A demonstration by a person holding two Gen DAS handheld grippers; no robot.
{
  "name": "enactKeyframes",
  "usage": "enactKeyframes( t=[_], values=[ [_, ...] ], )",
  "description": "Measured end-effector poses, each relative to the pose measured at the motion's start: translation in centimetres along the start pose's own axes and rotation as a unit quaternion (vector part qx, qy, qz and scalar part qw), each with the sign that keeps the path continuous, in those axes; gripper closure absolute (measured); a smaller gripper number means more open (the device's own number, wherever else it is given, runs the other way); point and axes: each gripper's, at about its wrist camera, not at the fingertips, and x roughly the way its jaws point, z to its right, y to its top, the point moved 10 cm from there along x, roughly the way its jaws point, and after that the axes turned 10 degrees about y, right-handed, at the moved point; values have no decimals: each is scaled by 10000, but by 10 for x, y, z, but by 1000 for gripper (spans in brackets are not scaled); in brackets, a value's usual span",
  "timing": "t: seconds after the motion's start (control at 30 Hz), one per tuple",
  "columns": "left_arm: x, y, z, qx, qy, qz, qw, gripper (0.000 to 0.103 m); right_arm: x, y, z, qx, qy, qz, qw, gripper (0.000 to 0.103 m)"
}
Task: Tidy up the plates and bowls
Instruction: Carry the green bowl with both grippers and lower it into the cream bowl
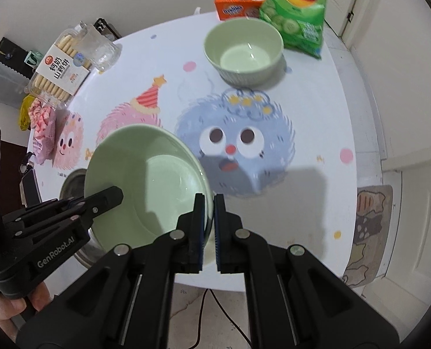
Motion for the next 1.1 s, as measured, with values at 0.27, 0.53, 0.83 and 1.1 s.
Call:
enactKeyframes(
  t=[0.27, 0.53, 0.83, 1.1],
  values=[
    [16, -21, -1, 19, 62, -174, 9998, 98, 14, -25, 10, 119, -19, -140, 9998, 96],
    [25, -25, -3, -5, 64, -274, 9996, 98, 22, -35, 13, 141, -61, -229, 9996, 96],
    [35, -26, -5, 10, 115, -298, 9995, 98, 30, -40, 17, 180, -121, -276, 9994, 96],
    [35, -23, -6, 64, 245, -195, 9995, 98, 36, -41, 18, 180, -143, -284, 9993, 96]
  ],
)
